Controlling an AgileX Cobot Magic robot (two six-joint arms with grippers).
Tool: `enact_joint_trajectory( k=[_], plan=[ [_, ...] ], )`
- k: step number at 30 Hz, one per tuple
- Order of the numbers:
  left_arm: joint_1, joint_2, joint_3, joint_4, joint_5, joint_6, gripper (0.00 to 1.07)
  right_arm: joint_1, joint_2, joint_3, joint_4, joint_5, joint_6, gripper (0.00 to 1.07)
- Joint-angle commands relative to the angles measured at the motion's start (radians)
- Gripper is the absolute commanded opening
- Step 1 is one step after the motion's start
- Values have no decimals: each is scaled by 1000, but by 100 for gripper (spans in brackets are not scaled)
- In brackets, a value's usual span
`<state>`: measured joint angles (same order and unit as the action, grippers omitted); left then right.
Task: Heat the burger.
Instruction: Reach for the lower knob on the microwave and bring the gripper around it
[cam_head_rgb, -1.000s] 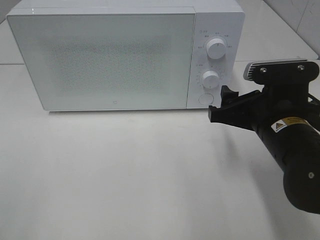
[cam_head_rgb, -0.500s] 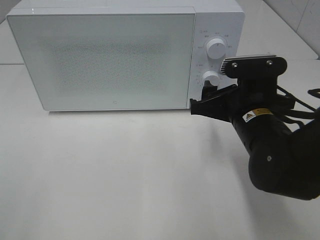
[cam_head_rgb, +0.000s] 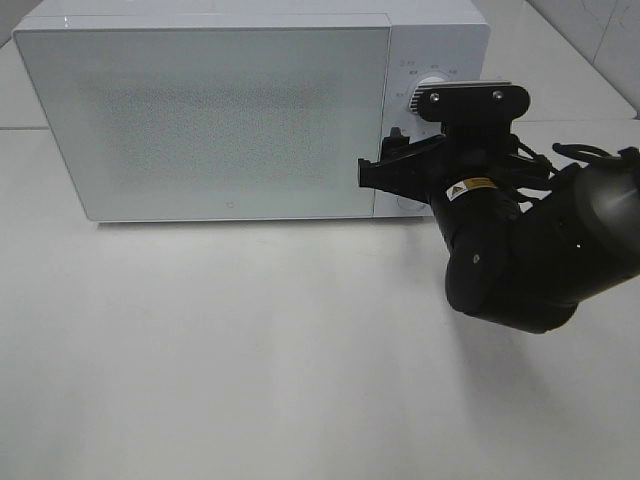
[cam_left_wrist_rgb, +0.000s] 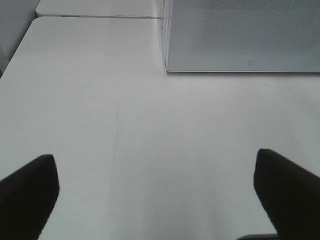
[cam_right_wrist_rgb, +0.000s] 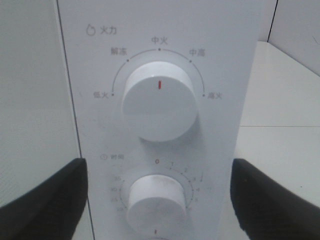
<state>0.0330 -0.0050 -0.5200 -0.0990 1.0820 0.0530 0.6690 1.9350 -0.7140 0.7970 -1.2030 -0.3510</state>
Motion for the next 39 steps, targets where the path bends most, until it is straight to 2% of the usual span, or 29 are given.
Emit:
enact_joint_trajectory(
  k=[1,14,31,34,36,37,38,39],
  plan=[
    [0,-23,3,-3,-12,0,98,-16,15,-29,-18,16,-4,75],
    [0,-23,3,-2,-12,0,98,-63,105,-98,-71,51,46,75],
    [0,-23,3,-2,-12,0,98,-72,126,-109,-63,35,68,74],
    [0,-23,3,-2,-12,0,98,-69,125,-109,-62,27,68,70],
    [0,-23,3,-2,-12,0,98,-69,125,-109,-62,18,69,58],
    [0,-23,3,-2,-12,0,98,-69,125,-109,-62,18,69,58],
    [0,-23,3,-2,-12,0,98,-69,125,-109,-62,11,83,44],
    [0,-23,3,-2,-12,0,98,-69,125,-113,-62,9,95,36]
  ],
)
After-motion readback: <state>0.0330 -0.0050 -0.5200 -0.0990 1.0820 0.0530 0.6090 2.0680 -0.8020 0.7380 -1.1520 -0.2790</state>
